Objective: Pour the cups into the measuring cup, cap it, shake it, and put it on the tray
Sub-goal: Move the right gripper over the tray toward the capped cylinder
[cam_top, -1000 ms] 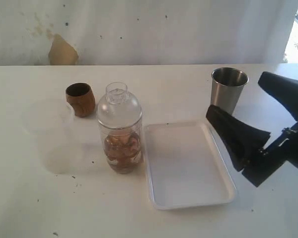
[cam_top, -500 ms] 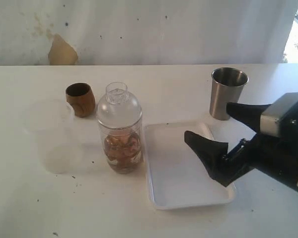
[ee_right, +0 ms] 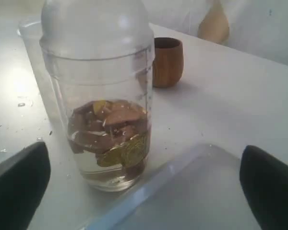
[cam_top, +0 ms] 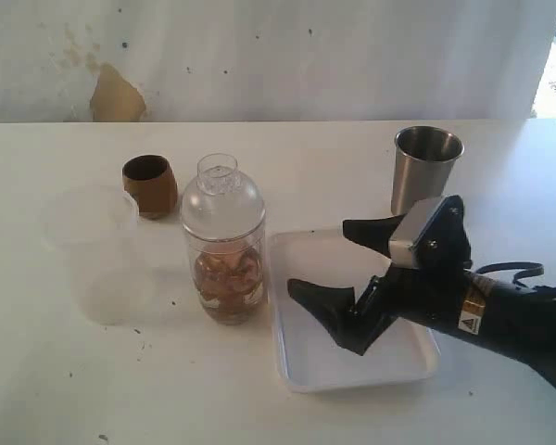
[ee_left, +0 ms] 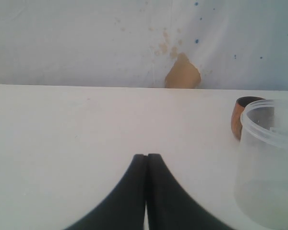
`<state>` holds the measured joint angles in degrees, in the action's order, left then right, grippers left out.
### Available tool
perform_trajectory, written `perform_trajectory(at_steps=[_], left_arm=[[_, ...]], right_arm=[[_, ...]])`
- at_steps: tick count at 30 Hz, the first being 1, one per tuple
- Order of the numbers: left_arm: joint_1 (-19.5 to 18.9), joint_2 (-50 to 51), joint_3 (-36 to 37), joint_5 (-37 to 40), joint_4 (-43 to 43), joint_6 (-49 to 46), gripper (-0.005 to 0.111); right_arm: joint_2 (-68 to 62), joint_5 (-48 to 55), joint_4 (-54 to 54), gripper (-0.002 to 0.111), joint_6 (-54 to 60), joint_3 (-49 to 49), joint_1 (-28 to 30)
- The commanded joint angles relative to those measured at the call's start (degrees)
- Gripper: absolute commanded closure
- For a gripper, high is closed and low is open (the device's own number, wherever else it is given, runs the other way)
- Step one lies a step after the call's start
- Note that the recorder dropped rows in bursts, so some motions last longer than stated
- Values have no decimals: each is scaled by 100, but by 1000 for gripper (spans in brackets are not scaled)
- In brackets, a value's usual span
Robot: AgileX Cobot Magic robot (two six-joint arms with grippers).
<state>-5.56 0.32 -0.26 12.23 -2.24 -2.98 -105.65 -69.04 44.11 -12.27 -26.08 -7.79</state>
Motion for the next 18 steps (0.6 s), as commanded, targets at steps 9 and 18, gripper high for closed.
perform_trajectory(at_steps=[9,18], left_arm=[[-4,-32,26,-67,16,17,107],[-4,-32,26,-67,16,17,107]], right_arm=[[-1029,-93,43,3,-205,-1349,-577],[-1354,-93,-8,3,-464,-1915,-925]])
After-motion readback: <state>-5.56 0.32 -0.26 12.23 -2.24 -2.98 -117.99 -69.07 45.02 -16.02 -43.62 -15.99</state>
